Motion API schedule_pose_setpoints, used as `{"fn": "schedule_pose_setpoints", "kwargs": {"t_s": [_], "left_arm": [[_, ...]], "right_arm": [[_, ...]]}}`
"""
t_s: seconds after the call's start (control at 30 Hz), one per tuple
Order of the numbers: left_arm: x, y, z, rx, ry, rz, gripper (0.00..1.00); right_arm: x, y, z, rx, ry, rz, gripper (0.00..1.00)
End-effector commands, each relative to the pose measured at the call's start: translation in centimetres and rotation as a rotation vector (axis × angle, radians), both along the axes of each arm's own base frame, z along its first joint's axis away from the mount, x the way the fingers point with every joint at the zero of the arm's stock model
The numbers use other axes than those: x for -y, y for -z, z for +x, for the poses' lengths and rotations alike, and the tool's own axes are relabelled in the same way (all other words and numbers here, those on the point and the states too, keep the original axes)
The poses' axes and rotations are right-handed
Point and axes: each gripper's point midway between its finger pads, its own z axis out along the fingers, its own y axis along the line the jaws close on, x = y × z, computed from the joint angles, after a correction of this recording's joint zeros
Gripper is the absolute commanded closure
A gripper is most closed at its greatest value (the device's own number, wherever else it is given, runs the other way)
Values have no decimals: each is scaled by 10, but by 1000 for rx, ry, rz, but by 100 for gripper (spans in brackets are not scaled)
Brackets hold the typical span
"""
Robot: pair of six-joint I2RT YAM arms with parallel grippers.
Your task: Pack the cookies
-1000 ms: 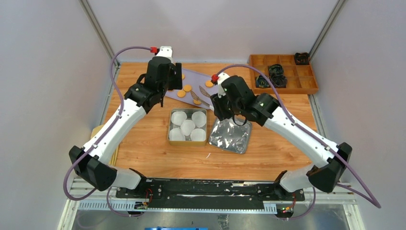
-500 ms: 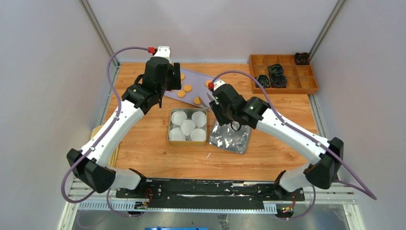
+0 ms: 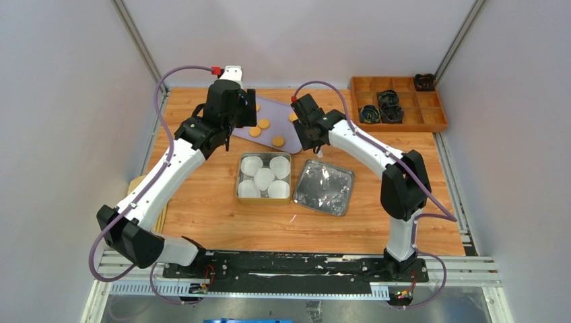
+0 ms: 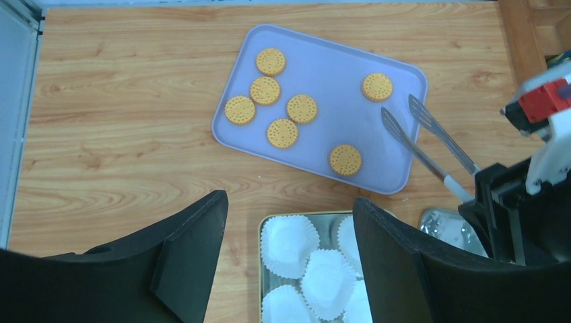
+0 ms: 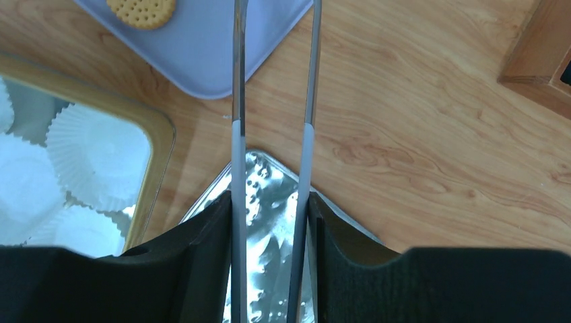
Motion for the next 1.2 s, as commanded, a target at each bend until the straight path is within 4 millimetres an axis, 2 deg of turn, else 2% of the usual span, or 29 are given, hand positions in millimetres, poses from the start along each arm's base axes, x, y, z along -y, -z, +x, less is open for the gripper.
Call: {"fn": "schedule_pose_setpoints", "kwargs": {"t_s": [0.0, 0.1, 0.2, 0.43, 0.5, 0.83, 0.9, 0.93, 1.0, 1.03, 1.17], "left_arm": [[0, 0, 3, 8, -1, 7, 26], [0, 0, 4, 8, 2, 9, 26], [0, 1, 4, 9, 0, 9, 26], [0, 5, 5, 0, -5, 16, 25], [1, 5, 6, -1, -3, 13, 26], [4, 9, 6, -12, 7, 8, 25], [3, 8, 6, -8, 6, 9, 25], [3, 8, 6, -9, 5, 11, 25], [3, 9, 6, -11, 6, 13, 25], [3, 10, 6, -13, 6, 14, 25], [3, 11, 6, -15, 8, 13, 25]], "right_arm": [[-6, -20, 33, 54, 3, 72, 67], [-5, -13, 43, 48, 13, 69, 61], [-6, -1, 51, 22, 11, 73, 60], [-14, 21, 50, -54, -7, 112, 55], [-14, 27, 49, -65, -5, 107, 50], [-9, 34, 70, -54, 49, 79, 50], [-9, 36, 72, -59, 53, 78, 55], [-9, 37, 72, -61, 55, 79, 61], [-10, 37, 71, -68, 52, 85, 89], [-10, 35, 70, -69, 52, 88, 99], [-8, 18, 66, -46, 50, 103, 100]]}}
